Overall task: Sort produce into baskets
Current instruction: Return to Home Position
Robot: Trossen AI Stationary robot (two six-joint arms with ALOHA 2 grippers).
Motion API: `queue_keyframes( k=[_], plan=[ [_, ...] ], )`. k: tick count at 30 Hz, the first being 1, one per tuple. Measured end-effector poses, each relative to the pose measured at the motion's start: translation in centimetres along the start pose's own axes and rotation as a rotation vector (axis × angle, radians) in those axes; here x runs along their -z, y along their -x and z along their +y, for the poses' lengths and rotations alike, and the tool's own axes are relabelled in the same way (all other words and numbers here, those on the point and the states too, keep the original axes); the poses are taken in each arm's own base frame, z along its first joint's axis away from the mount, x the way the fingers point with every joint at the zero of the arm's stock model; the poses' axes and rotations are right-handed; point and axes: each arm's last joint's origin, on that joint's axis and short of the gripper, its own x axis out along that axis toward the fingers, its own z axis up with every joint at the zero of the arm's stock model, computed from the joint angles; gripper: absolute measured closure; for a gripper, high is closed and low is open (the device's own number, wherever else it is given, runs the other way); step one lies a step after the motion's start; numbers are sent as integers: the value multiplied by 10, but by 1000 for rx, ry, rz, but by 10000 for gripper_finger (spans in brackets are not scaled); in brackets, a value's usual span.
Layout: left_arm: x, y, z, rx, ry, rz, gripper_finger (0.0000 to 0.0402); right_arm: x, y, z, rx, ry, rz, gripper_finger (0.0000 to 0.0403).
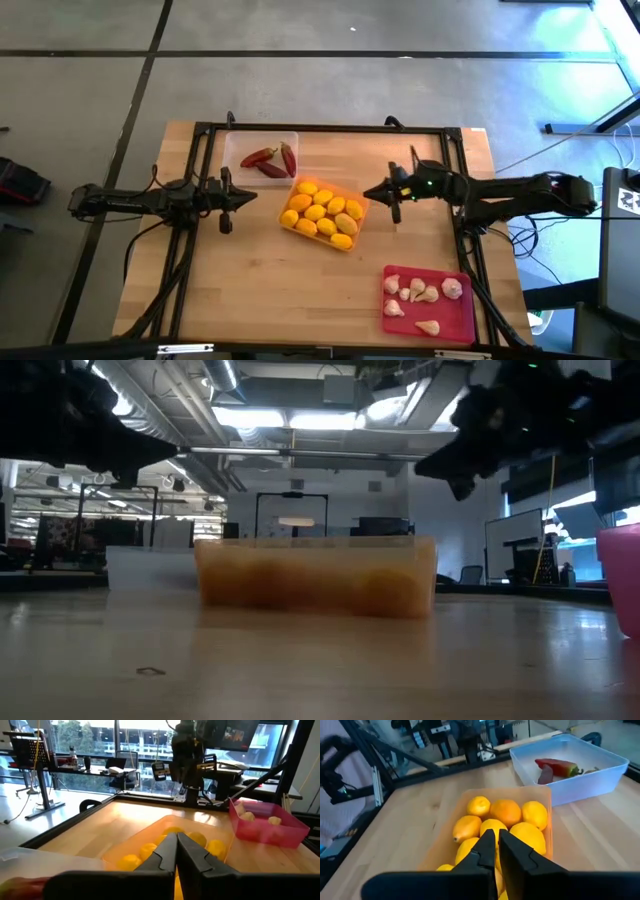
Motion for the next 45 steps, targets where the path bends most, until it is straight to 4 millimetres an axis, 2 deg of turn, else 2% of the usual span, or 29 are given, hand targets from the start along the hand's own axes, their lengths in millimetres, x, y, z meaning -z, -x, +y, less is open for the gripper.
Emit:
queue_keyframes(
  k=[7, 18, 23, 33, 45],
  plan=[
    [0, 2, 0, 0, 1, -1, 400, 26, 28, 2, 64, -44, -67, 381],
    [6, 3, 1, -5, -27, 62, 385, 41, 59, 6, 119, -62, -104, 381],
    [9, 3, 1, -7, -34, 96, 384, 46, 68, 8, 103, -72, -122, 381],
    [9, 3, 1, -7, -34, 96, 384, 70, 81, 7, 116, -84, -196, 382],
    [9, 3, 1, -8, -34, 95, 384, 66, 90, 12, 56, -4, -271, 382]
  ],
)
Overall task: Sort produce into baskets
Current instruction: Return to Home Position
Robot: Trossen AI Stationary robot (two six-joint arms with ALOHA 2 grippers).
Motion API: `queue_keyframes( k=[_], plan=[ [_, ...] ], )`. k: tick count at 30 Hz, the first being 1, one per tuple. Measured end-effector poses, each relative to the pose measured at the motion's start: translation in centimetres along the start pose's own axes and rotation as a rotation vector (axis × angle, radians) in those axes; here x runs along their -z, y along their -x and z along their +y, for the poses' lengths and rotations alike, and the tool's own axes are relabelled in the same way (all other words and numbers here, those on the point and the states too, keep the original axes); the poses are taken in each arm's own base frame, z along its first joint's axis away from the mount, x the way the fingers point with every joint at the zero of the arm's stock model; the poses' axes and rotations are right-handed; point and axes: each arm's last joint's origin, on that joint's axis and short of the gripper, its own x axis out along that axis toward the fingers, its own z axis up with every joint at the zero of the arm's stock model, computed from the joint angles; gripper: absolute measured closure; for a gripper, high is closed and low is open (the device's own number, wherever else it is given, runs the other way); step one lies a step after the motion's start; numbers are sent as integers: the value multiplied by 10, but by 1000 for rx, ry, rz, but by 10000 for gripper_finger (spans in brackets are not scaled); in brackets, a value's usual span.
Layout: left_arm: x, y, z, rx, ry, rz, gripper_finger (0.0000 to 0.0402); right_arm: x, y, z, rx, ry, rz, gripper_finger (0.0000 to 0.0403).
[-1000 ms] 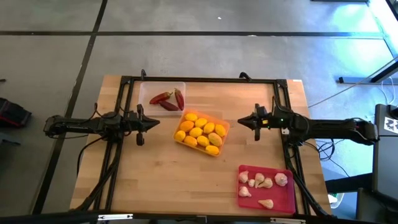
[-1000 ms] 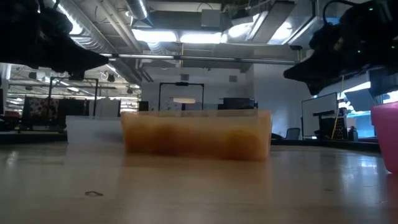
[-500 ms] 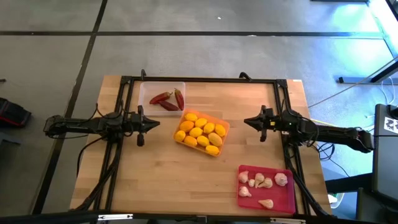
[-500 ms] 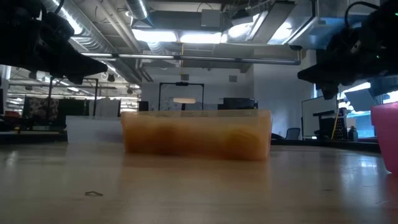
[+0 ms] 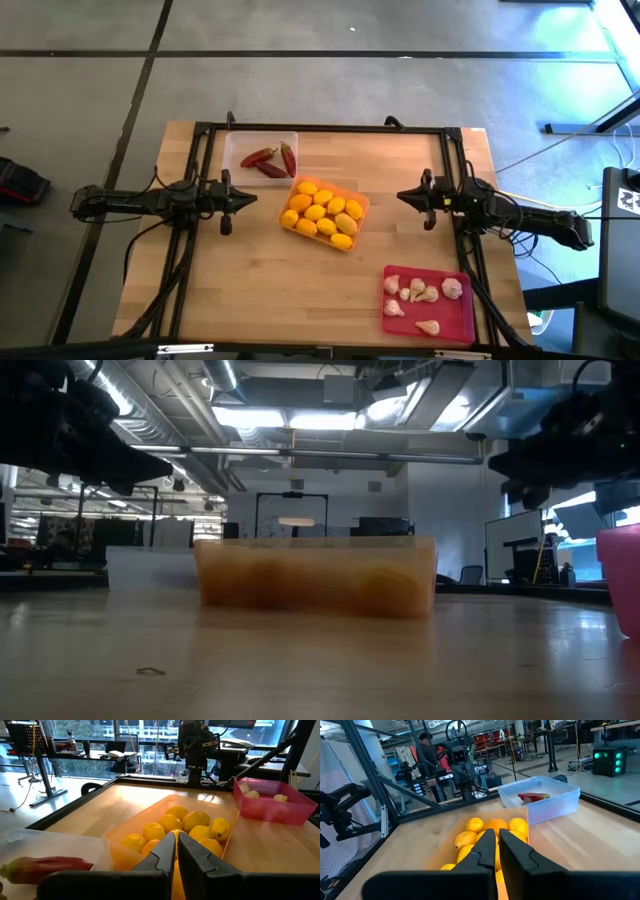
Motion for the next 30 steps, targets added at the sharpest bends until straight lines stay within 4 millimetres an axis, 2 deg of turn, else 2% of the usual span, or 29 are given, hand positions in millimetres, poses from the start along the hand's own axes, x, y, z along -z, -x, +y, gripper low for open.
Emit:
queue_keyframes(
  k=[10, 18, 30],
  plan=[
    [0, 0, 0, 0, 0, 0, 384, -7, 11, 5, -80, 52, -90, 382],
    [0, 0, 0, 1, 0, 0, 384, 0, 11, -1, 76, 38, -48, 382],
    [0, 0, 0, 0, 0, 0, 384, 0, 11, -1, 77, -52, -51, 382]
  ],
)
